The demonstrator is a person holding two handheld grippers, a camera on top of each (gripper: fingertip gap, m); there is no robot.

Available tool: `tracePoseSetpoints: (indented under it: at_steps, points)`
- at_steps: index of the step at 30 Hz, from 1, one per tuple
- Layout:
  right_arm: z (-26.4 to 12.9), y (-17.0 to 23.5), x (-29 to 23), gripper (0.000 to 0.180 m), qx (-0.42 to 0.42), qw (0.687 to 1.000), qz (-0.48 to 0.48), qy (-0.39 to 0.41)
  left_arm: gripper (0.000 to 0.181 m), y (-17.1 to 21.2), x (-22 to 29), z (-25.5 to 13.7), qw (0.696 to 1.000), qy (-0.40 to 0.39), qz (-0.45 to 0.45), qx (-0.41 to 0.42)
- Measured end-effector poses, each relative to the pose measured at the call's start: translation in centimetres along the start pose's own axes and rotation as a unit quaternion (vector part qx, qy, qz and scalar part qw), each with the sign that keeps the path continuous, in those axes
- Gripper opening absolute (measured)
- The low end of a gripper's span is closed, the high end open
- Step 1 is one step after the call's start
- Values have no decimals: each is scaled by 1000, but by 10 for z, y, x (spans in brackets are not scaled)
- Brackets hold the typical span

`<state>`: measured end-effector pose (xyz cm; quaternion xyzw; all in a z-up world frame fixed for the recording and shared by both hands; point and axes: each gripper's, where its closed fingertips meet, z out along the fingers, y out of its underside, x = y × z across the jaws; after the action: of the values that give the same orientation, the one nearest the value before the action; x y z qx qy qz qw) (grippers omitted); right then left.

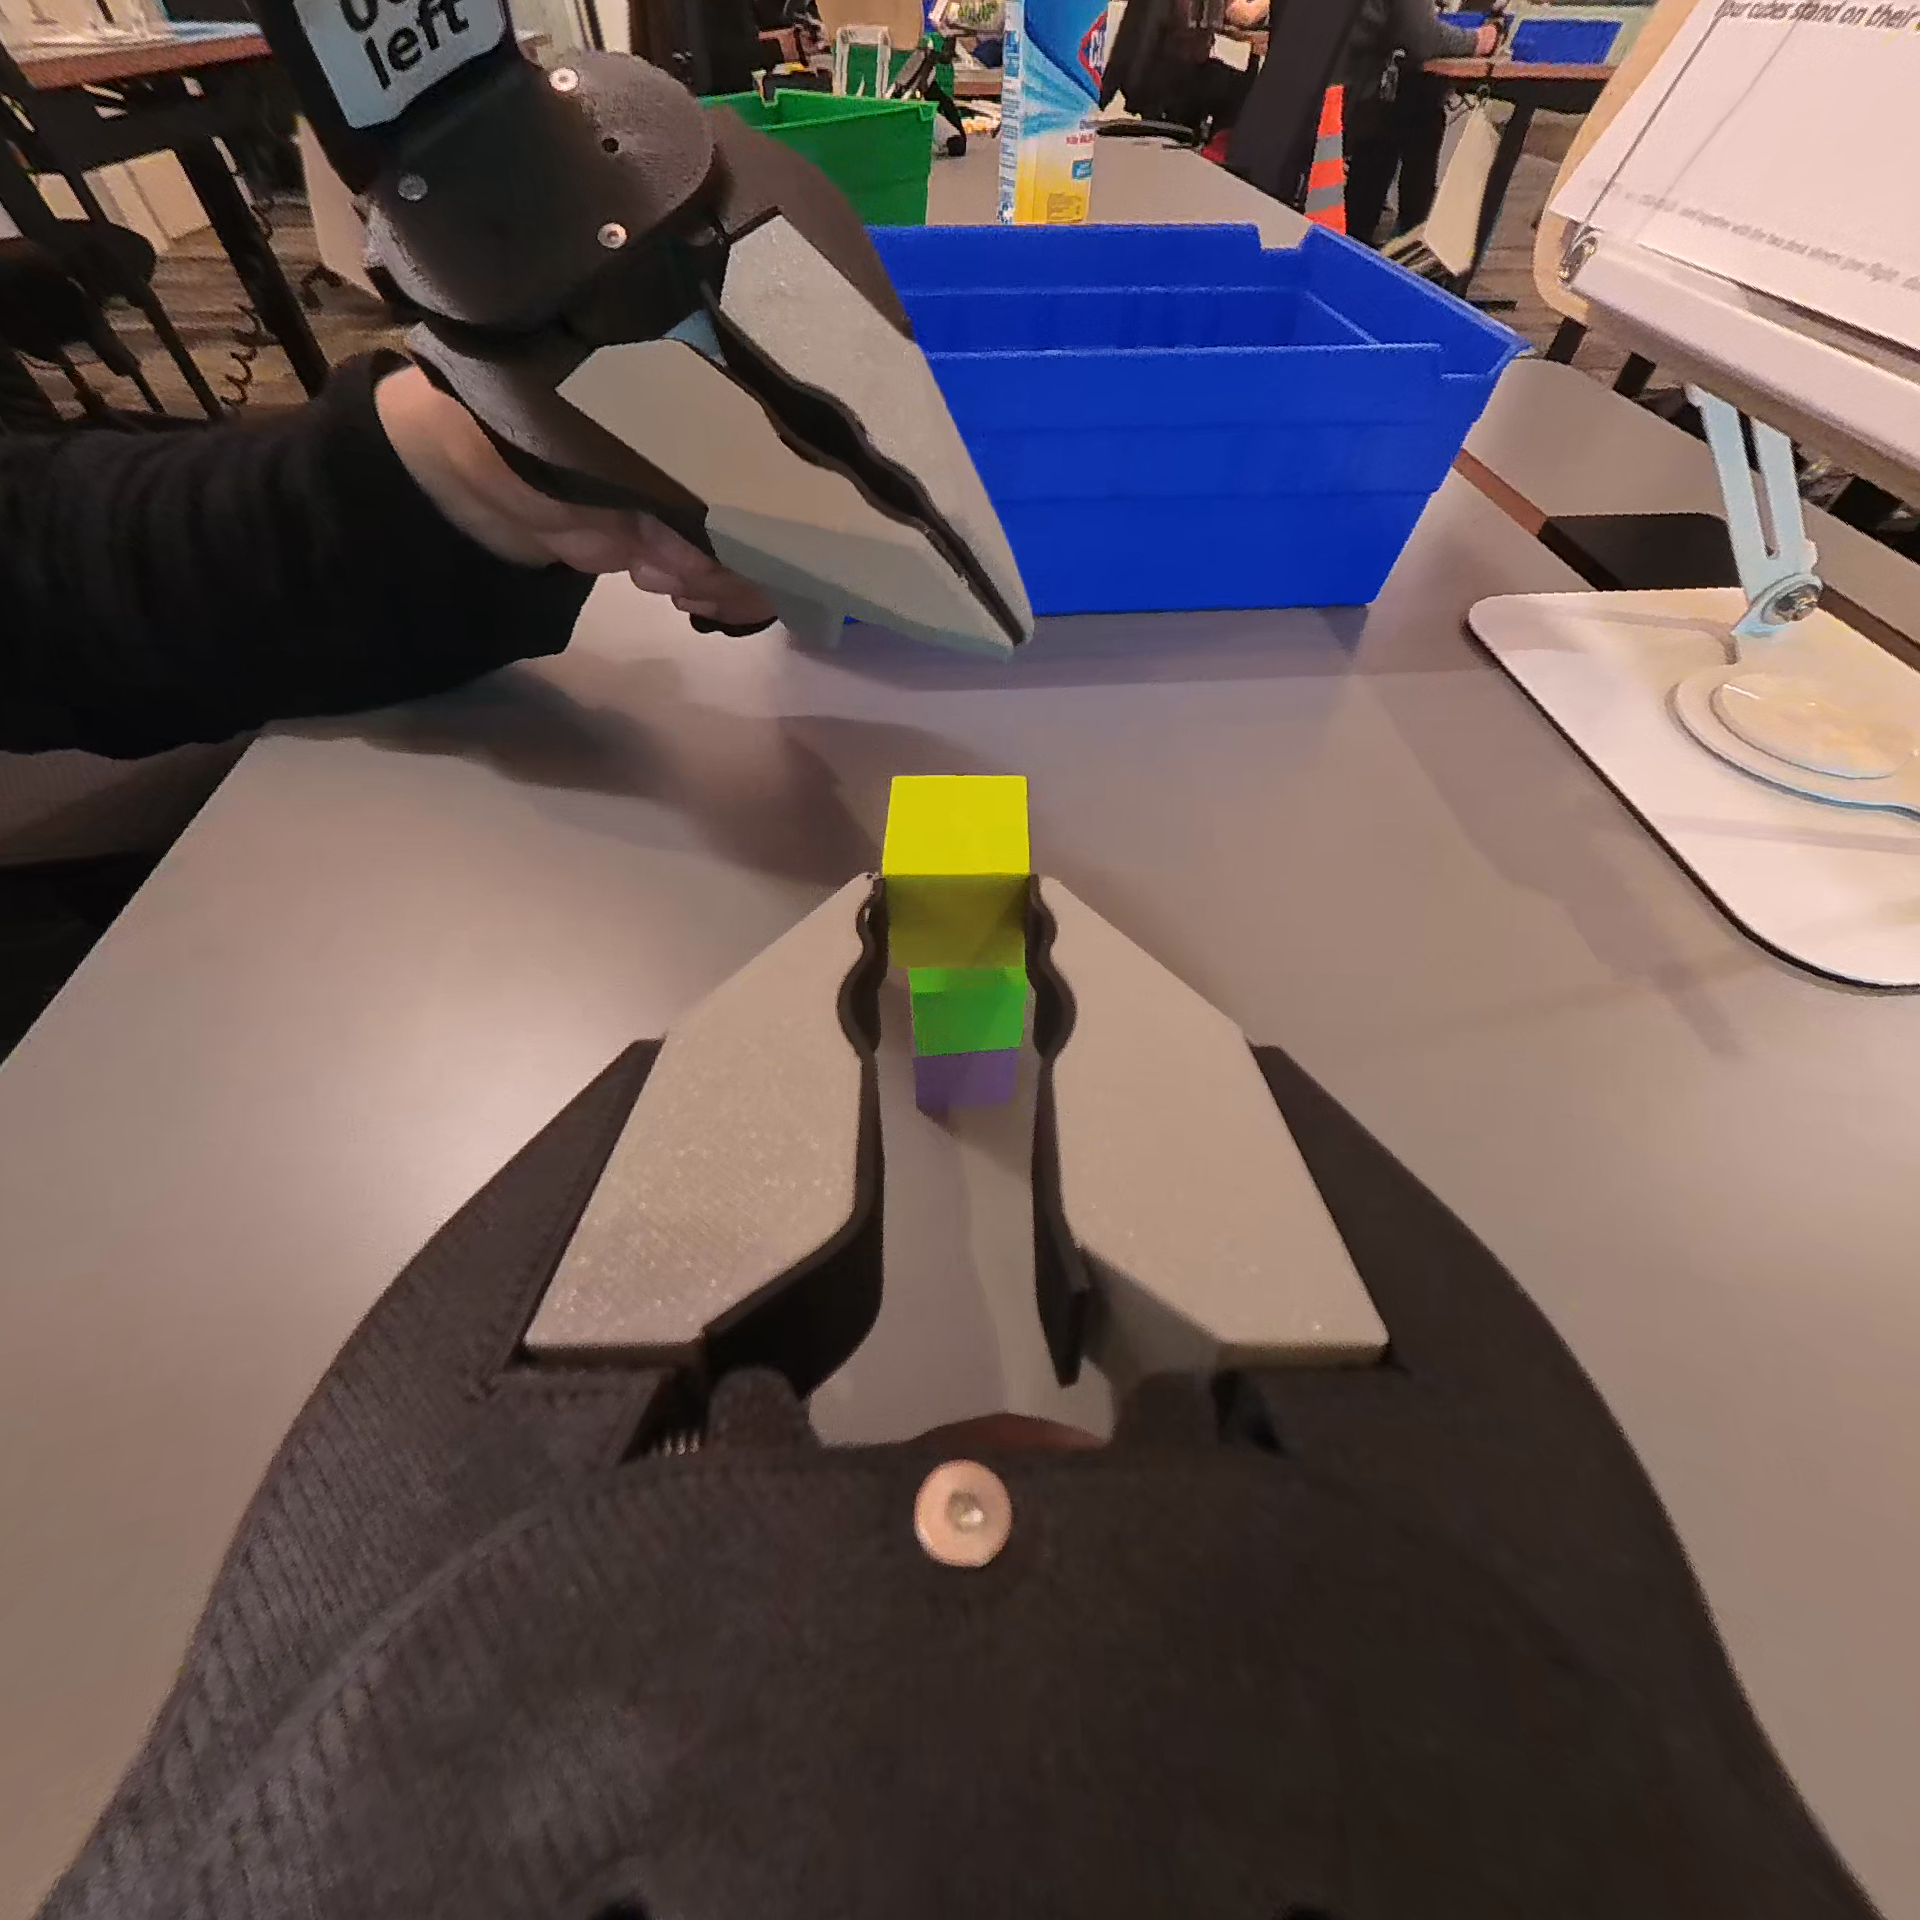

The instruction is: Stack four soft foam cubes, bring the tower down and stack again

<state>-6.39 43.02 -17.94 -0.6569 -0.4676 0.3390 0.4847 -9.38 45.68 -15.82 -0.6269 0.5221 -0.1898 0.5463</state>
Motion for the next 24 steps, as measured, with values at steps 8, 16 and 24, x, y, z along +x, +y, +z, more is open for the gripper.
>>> tracePoseSetpoints:
  at_steps: [8,16,24]
  points:
    - [1,-5,-6,23,35,998,-22,-52,0,6,-2,2,1000,1,-11,-14]
    - [8,4,0,23,12,998,-19,-50,0,8,-5,1,1000,-3,-20,-23]
    - [9,8,0,23,-2,999,-23,-46,0,9,-4,3,1000,-5,-11,-26]
